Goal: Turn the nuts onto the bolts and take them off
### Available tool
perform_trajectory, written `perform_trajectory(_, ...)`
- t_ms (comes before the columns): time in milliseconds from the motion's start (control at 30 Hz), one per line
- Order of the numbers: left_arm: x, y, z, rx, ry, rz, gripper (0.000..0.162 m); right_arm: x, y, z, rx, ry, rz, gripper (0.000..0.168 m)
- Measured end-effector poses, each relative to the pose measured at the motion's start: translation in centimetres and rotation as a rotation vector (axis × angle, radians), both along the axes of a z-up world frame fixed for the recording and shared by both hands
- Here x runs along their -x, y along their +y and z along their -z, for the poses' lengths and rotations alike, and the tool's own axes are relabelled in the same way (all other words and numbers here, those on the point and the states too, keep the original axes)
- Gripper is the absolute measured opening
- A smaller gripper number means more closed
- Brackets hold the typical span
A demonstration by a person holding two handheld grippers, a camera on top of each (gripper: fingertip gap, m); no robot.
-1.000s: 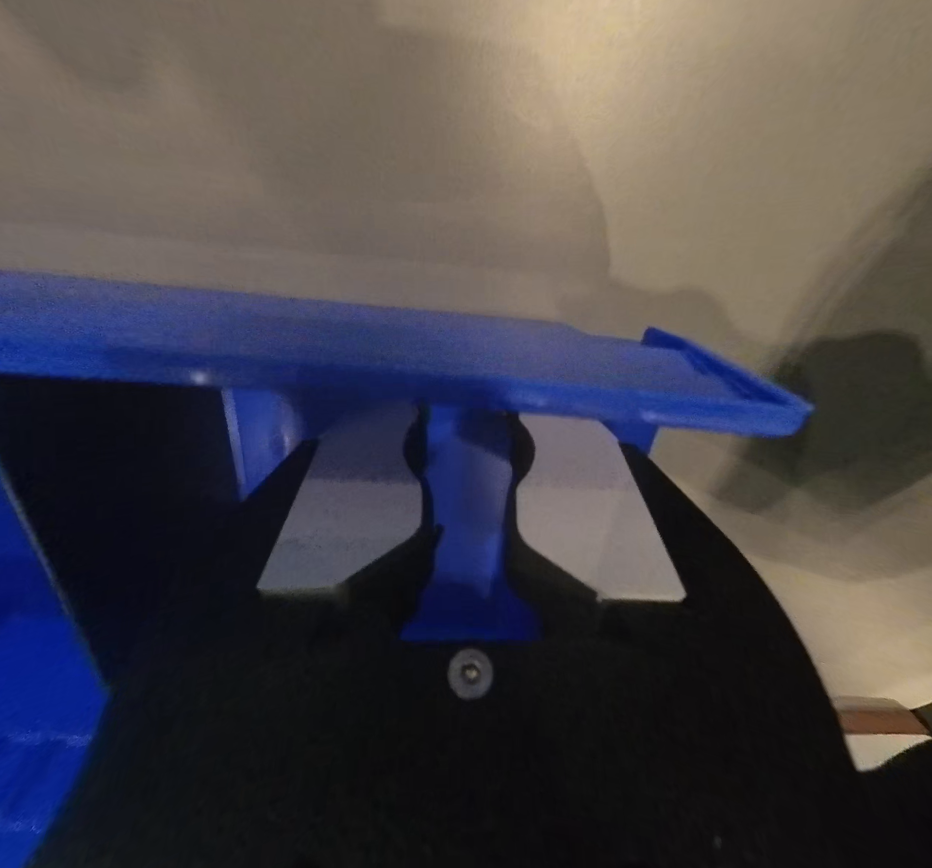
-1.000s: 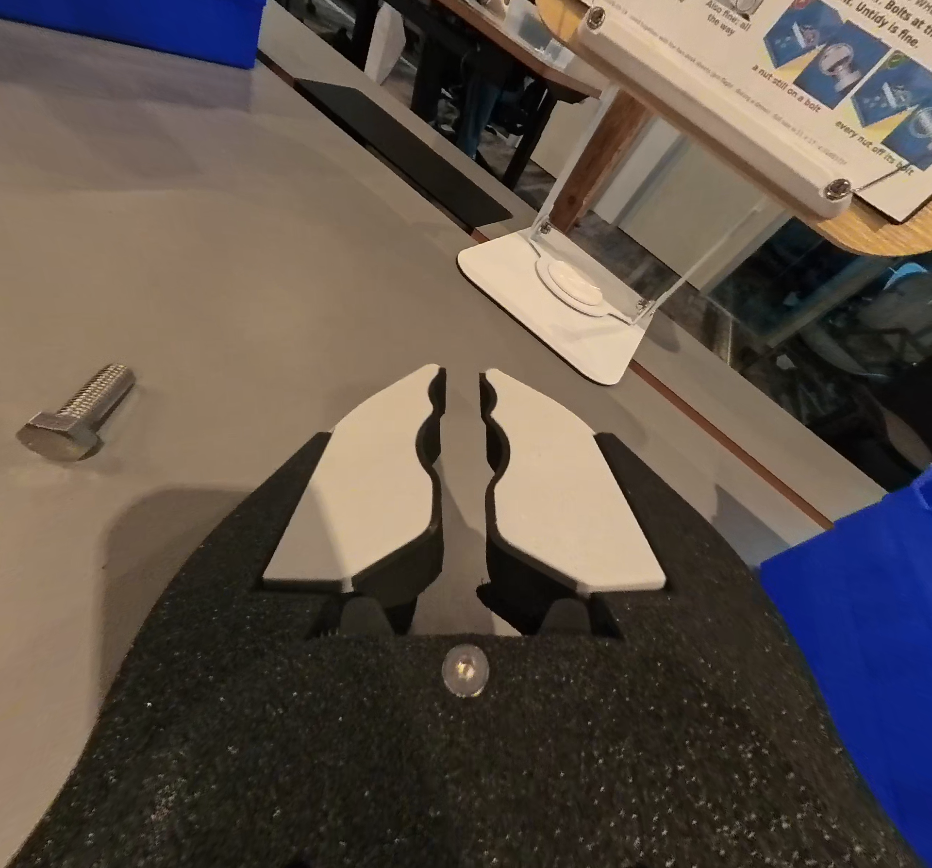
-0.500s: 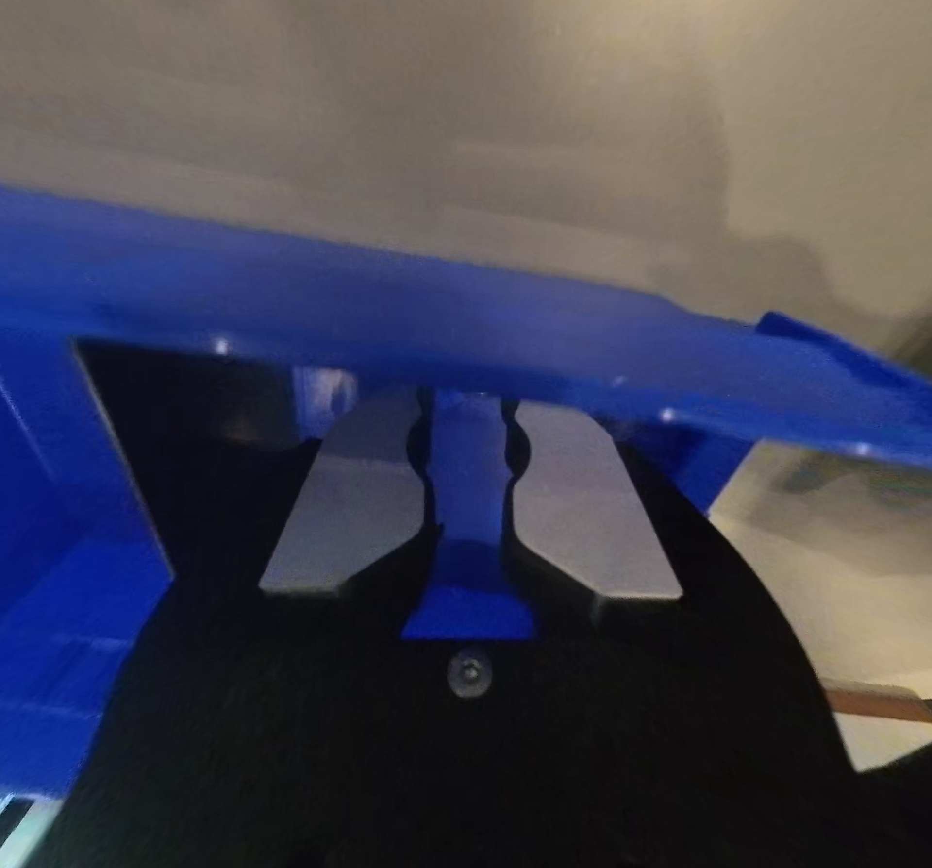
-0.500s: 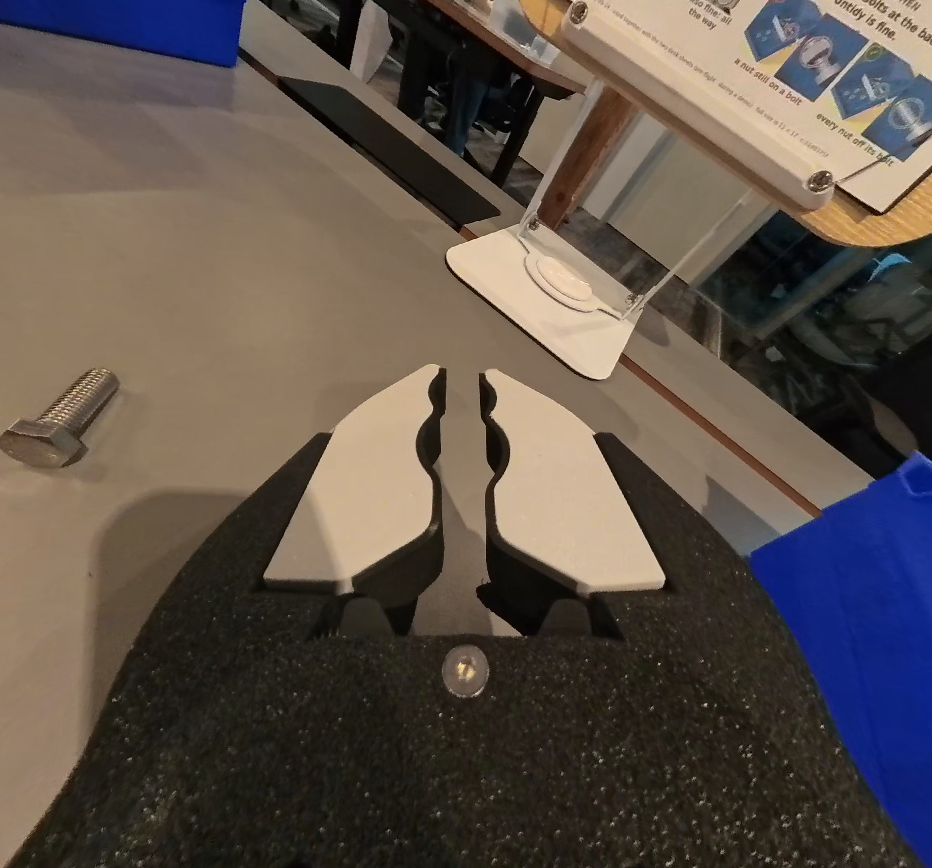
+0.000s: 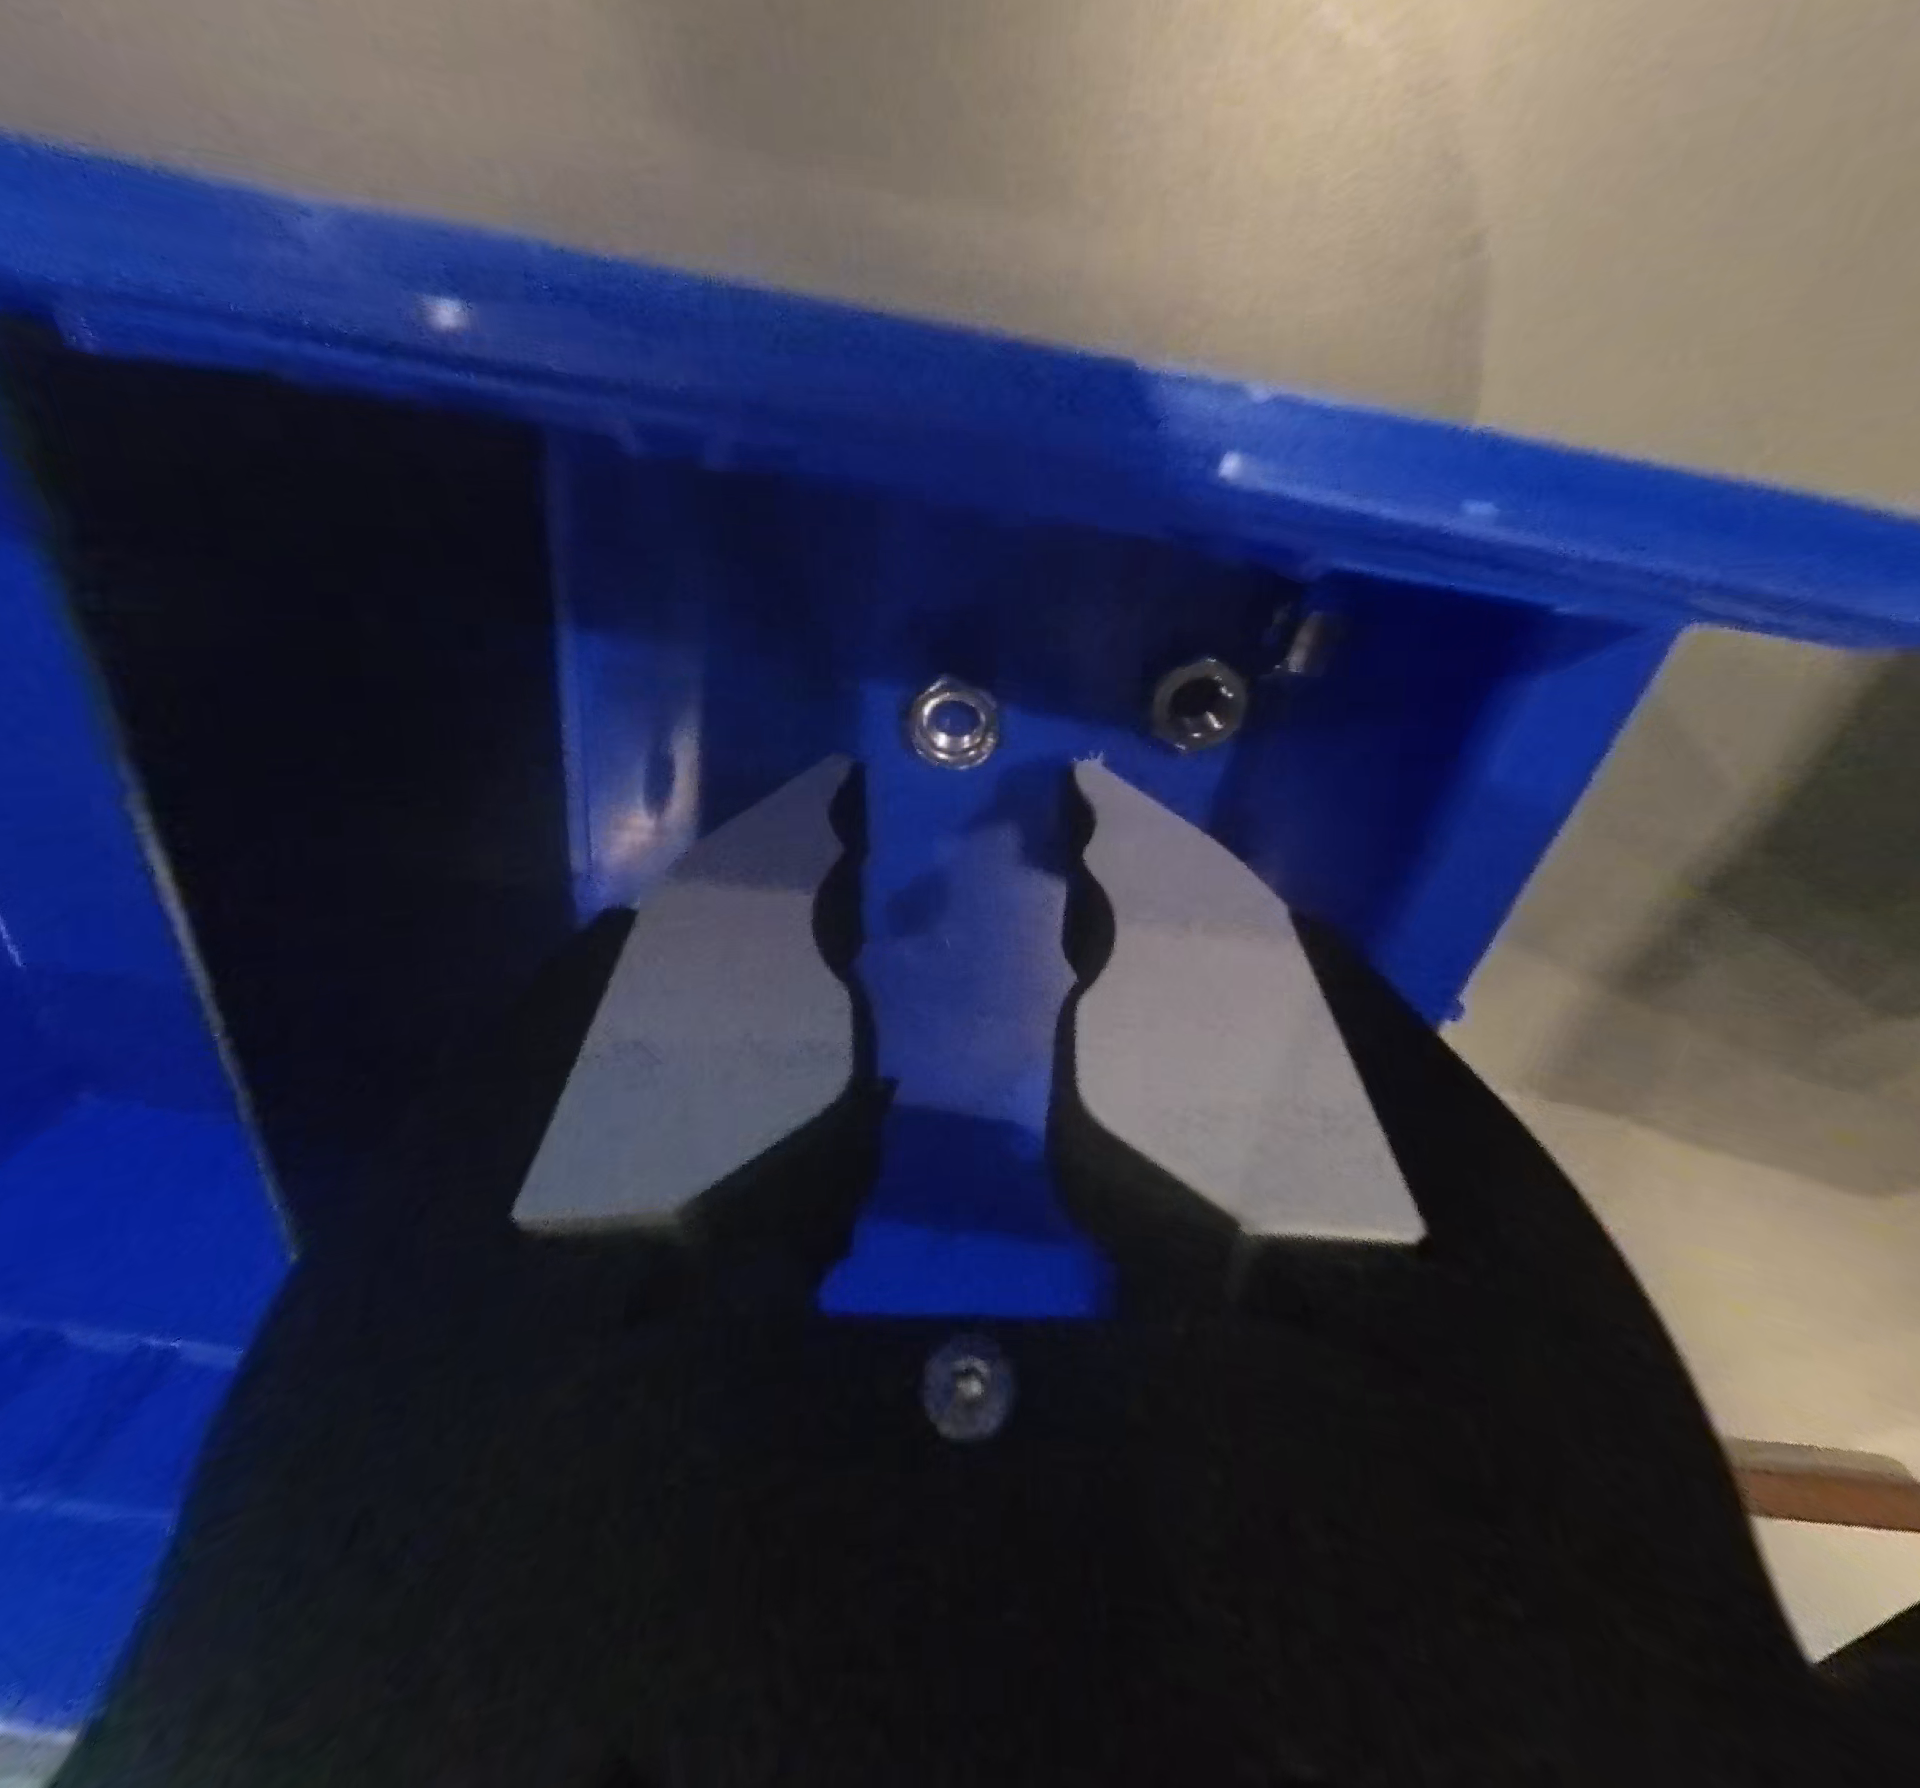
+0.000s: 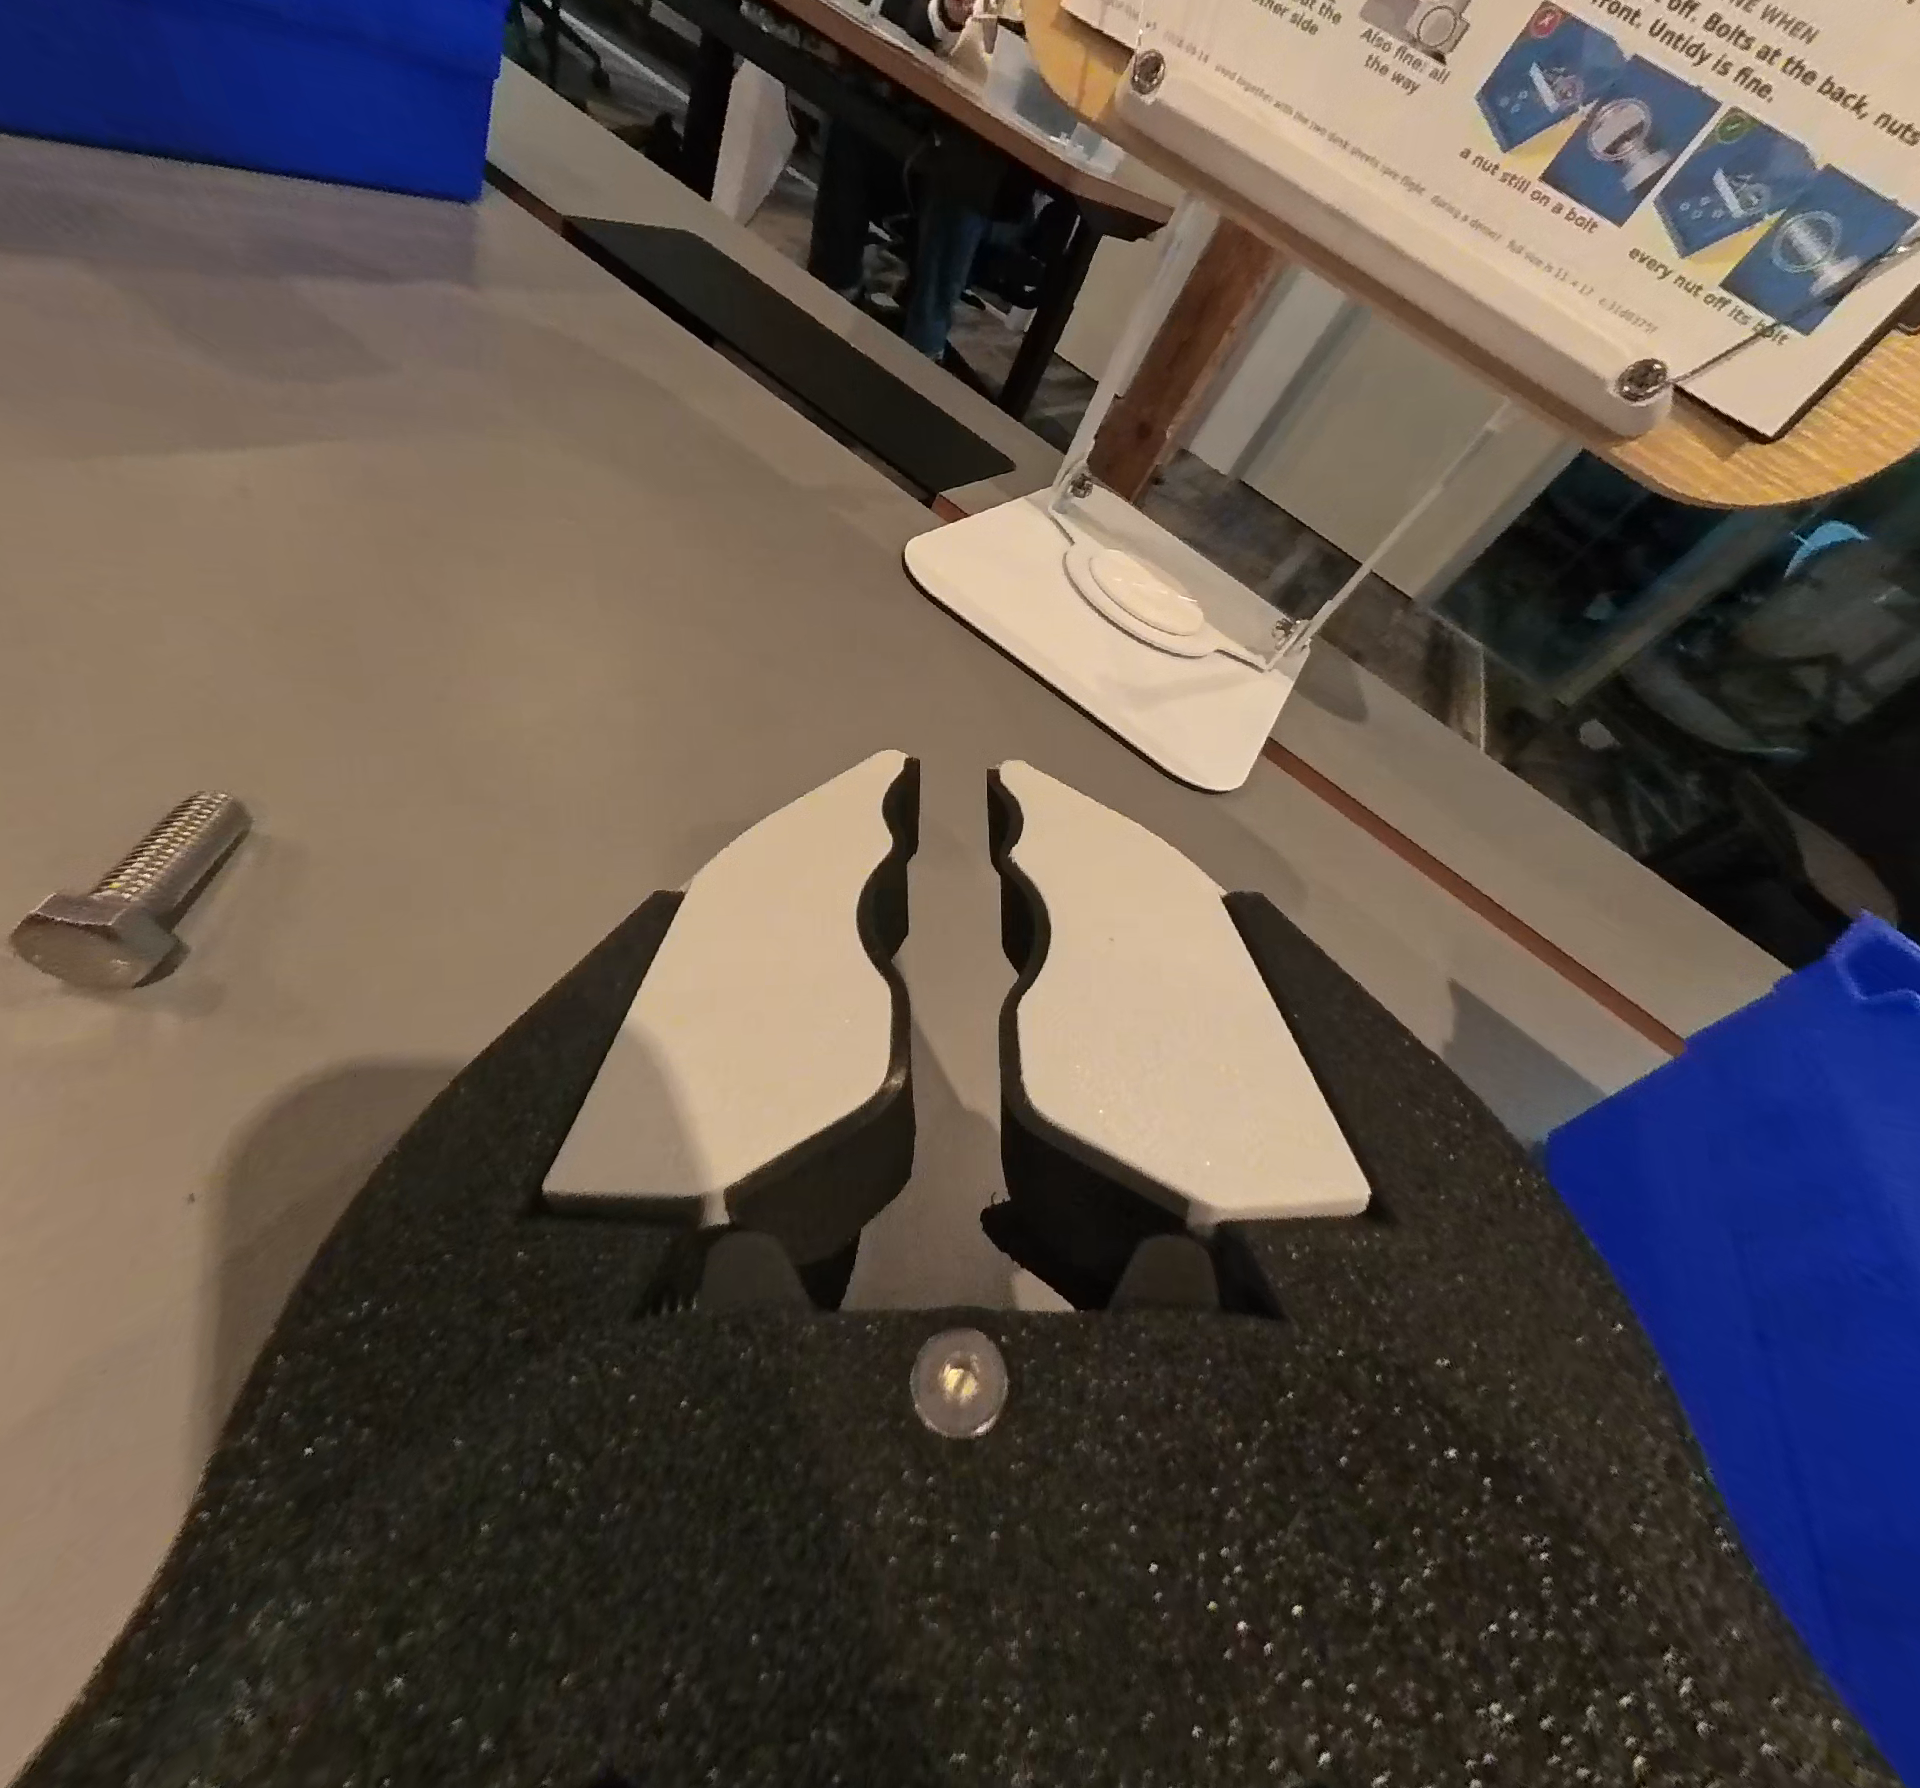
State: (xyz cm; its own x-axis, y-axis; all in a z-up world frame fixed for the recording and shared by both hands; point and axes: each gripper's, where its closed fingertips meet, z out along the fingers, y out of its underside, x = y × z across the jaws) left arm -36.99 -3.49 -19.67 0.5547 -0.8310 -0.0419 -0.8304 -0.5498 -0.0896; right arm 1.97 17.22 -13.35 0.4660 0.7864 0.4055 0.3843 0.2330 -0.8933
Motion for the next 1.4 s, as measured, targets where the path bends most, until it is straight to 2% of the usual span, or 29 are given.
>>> perform_trajectory(333, -0.2, 0.3, 0.6, 0.01, -0.015, -0.004, 0.025, -0.1, 0.0, -0.2, 0.001, 0.015, -0.003, 0.012)
perform_trajectory(400, -0.3, 0.2, 0.5, 0.01, -0.013, 0.007, 0.017, -0.1, 0.0, -0.2, 0.001, 0.017, -0.004, 0.012)
perform_trajectory(567, -0.4, 0.0, 0.4, -0.007, -0.018, 0.008, 0.017, -0.1, -0.1, -0.3, 0.002, 0.028, -0.008, 0.012)
perform_trajectory(700, 0.9, -0.1, -1.9, -0.188, 0.021, -0.091, 0.017, -0.1, -0.2, -0.6, 0.002, 0.049, -0.022, 0.012)
perform_trajectory(800, 1.5, -1.1, -6.0, -0.444, 0.099, -0.209, 0.018, -0.1, -0.5, -1.0, -0.006, 0.069, -0.039, 0.012)
perform_trajectory(933, -3.0, -3.0, -11.8, -0.811, 0.034, -0.303, 0.016, 0.0, -0.9, -1.3, -0.011, 0.094, -0.067, 0.012)
perform_trajectory(1067, -11.1, -3.4, -15.0, -1.032, -0.113, -0.243, 0.016, 0.2, -1.6, -1.8, -0.008, 0.125, -0.108, 0.011)
perform_trajectory(1200, -18.4, 0.1, -14.5, -1.099, -0.258, -0.199, 0.016, 0.5, -2.6, -2.2, -0.005, 0.149, -0.167, 0.01)
perform_trajectory(1400, -23.4, 7.2, -9.9, -1.085, -0.417, -0.249, 0.017, 1.3, -4.5, -1.8, -0.006, 0.104, -0.28, 0.011)
